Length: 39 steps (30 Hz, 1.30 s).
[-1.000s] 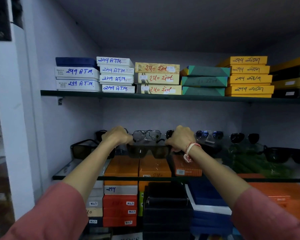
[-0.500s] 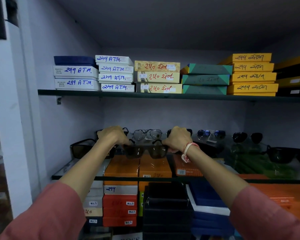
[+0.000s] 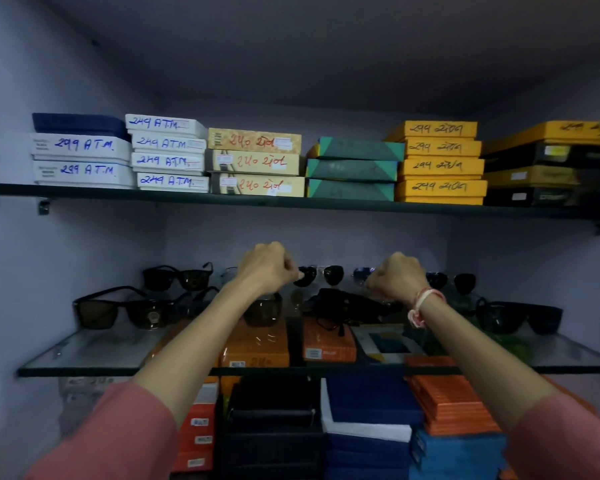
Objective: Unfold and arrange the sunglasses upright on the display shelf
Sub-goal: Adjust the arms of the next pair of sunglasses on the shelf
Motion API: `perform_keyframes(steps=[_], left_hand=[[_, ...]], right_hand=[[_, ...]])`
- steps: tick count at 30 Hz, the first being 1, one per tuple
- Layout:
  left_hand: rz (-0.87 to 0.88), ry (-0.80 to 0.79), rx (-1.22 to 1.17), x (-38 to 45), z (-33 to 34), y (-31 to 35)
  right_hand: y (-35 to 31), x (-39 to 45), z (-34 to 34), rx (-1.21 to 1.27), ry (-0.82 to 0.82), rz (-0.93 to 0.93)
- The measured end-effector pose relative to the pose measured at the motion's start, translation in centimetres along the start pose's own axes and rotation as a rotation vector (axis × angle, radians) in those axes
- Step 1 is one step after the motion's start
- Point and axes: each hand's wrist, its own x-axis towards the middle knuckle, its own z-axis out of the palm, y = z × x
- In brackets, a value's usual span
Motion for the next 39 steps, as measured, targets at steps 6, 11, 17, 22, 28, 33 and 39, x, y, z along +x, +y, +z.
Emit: perform_keyframes(steps=[6, 11, 17, 22, 28, 33, 39], left_hand=[[-0.114, -0.050, 0.183, 0.3, 4.4, 3.8], [-0.203, -0.159, 0.257, 0.3, 6.8, 5.2], [-0.275, -0.230, 0.009, 0.7, 7.1, 5.6], [-0.404, -0.092, -0.327, 1.2, 7.3, 5.0], [-0.514, 0.013, -0.676, 1.2, 7.3, 6.0], [-0.480, 0.090, -0.753, 0.9, 7.3, 6.0], [-0.368, 0.193, -0.535, 0.1, 5.9, 4.8]], right_hand=[[2.2, 0.3, 0.9, -0.093, -0.275, -0.170], [3.1, 0.8, 1.7, -0.086, -0.295, -0.188], [5.6, 2.1, 0.8, -0.112, -0.216, -0.119], [6.1, 1.8, 0.7, -0.092, -0.065, -0.134], [2.4, 0.2, 0.9, 0.392, -0.341, -0.114], [0.9, -0.4, 1.2, 0.380, -0.336, -0.082], [0.6, -0.6, 0.9, 0.315, -0.295, -0.128]])
